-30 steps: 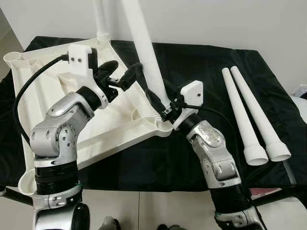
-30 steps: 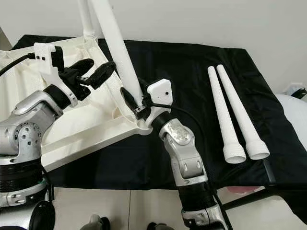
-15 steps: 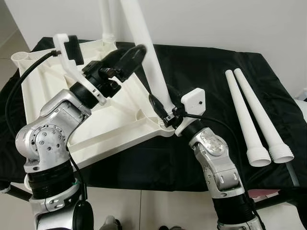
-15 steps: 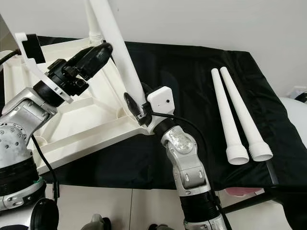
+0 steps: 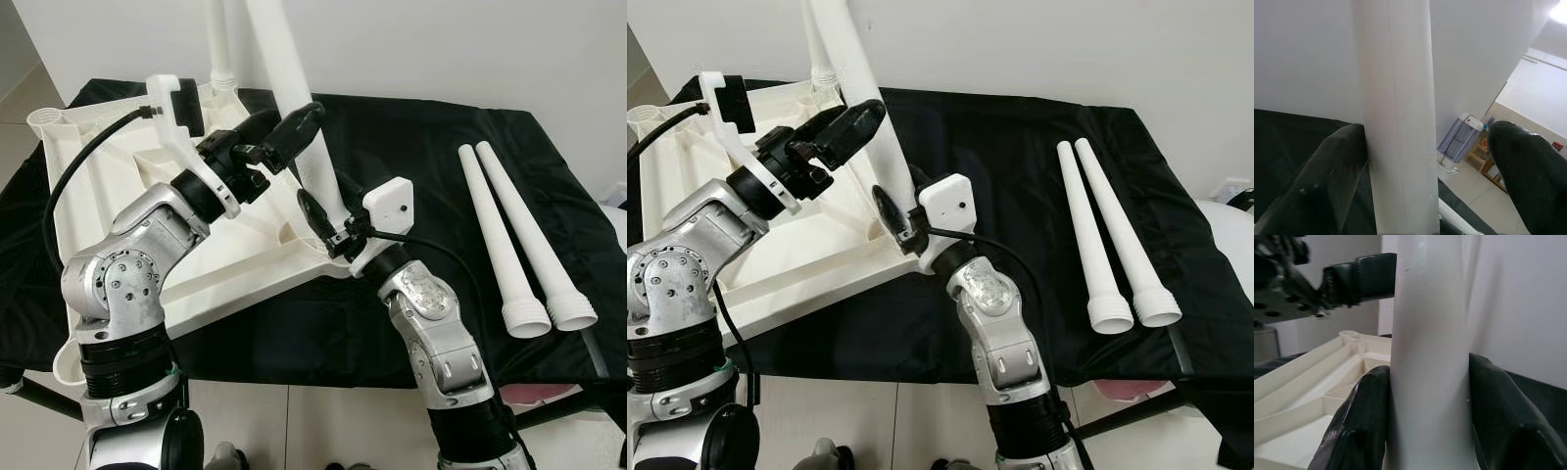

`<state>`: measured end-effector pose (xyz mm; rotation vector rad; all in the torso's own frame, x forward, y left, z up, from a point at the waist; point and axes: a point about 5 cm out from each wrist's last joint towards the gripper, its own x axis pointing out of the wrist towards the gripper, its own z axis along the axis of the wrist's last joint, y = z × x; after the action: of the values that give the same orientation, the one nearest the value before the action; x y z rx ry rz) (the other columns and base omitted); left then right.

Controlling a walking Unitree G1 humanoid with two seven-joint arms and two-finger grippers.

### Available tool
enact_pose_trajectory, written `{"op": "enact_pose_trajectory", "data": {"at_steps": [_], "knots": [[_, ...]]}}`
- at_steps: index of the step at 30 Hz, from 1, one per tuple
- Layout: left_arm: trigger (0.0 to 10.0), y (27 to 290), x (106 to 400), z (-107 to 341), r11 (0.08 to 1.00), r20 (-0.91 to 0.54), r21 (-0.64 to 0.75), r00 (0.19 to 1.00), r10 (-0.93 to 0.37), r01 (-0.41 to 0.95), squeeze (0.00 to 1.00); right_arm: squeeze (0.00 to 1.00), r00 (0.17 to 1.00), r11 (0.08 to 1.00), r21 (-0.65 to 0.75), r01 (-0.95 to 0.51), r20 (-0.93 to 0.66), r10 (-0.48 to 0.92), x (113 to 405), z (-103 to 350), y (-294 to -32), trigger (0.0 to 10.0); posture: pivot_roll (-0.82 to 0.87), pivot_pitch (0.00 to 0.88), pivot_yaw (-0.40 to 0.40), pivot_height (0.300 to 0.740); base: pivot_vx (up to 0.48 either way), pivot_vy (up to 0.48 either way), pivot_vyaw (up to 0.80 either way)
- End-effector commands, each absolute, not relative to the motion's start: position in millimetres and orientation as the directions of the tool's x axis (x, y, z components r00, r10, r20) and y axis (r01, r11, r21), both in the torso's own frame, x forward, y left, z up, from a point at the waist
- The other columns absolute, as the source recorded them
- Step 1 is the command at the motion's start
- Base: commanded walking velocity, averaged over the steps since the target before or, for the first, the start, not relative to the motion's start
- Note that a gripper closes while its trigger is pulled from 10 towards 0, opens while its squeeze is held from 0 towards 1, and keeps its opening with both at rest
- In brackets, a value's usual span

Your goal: Building children table

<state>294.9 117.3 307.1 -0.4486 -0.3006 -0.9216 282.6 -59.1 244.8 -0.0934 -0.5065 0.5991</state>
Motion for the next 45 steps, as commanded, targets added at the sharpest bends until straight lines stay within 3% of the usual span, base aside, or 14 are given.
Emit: {"op": "enact_pose_trajectory", "data": {"at_steps": [1,6,7,10,11,25,26,27,30,31,41,42,43,45], "knots": [[10.0,113,295,308,0.514,0.425,-0.244,0.567,-0.705,0.822,0.00,0.00,0.686,0.815,-0.239,-0.527,0.447,0.575,277,248,-55,10.0,0.06,0.083,-0.013,0.740,0.000,0.000,0.00],[10.0,110,297,306,0.510,0.430,-0.261,0.572,-0.699,0.820,0.00,0.00,0.676,0.799,-0.254,-0.546,0.431,0.598,275,244,-50,10.0,0.06,0.080,-0.015,0.740,0.000,0.000,0.00],[8.7,110,298,307,0.507,0.434,-0.263,0.570,-0.698,0.821,0.00,0.00,0.676,0.796,-0.256,-0.548,0.425,0.602,275,242,-49,10.0,0.06,0.080,-0.015,0.740,0.000,0.000,0.00],[8.7,110,298,307,0.507,0.434,-0.263,0.570,-0.698,0.821,0.00,0.00,0.676,0.796,-0.256,-0.548,0.425,0.602,275,242,-49,10.0,0.06,0.080,-0.015,0.740,0.000,0.000,0.00],[0.0,110,297,306,0.503,0.434,-0.261,0.565,-0.702,0.824,0.00,0.00,0.684,0.795,-0.258,-0.550,0.406,0.605,275,238,-49,10.0,0.06,0.078,-0.015,0.740,0.000,0.000,0.00],[0.0,99,285,299,0.504,0.345,-0.127,0.515,-0.785,0.854,0.00,0.00,0.744,0.821,-0.264,-0.506,0.349,0.570,285,229,-53,10.0,0.06,0.075,-0.014,0.740,0.000,0.000,0.00],[0.0,96,284,297,0.514,0.317,-0.077,0.510,-0.800,0.854,0.00,0.07,0.750,0.822,-0.265,-0.505,0.337,0.569,286,228,-52,10.0,0.06,0.075,-0.014,0.740,0.000,0.000,0.00],[0.0,93,283,296,0.520,0.302,-0.036,0.505,-0.808,0.853,0.00,1.00,0.758,0.825,-0.235,-0.514,0.326,0.565,288,227,-52,10.0,0.06,0.075,-0.014,0.740,0.000,0.000,0.00],[0.0,90,281,298,0.518,0.298,0.014,0.491,-0.819,0.855,0.00,1.00,0.760,0.822,-0.204,-0.532,0.313,0.570,290,228,-51,10.0,0.06,0.075,-0.016,0.740,0.000,0.000,0.00],[0.0,85,278,299,0.514,0.276,0.099,0.473,-0.837,0.852,0.00,0.00,0.758,0.815,-0.172,-0.553,0.302,0.578,291,230,-50,10.0,0.06,0.075,-0.015,0.740,0.000,0.000,0.00],[0.0,73,269,301,0.475,0.247,0.256,0.419,-0.874,0.842,0.00,0.00,0.734,0.781,-0.155,-0.605,0.269,0.623,292,233,-46,10.0,0.06,0.076,-0.019,0.740,0.000,0.000,0.00],[0.0,72,269,301,0.476,0.244,0.275,0.418,-0.875,0.835,0.00,0.00,0.734,0.777,-0.153,-0.611,0.260,0.628,292,232,-45,9.1,0.06,0.076,-0.021,0.740,0.000,0.000,0.00],[0.0,72,270,301,0.481,0.243,0.285,0.423,-0.873,0.829,0.00,0.00,0.734,0.775,-0.149,-0.615,0.253,0.631,292,231,-45,5.9,0.06,0.077,-0.021,0.740,0.000,0.000,0.00],[0.0,72,269,300,0.482,0.235,0.312,0.426,-0.874,0.819,0.00,0.00,0.734,0.771,-0.144,-0.620,0.240,0.635,292,230,-45,4.3,0.06,0.077,-0.022,0.740,0.000,0.000,0.00]]}}
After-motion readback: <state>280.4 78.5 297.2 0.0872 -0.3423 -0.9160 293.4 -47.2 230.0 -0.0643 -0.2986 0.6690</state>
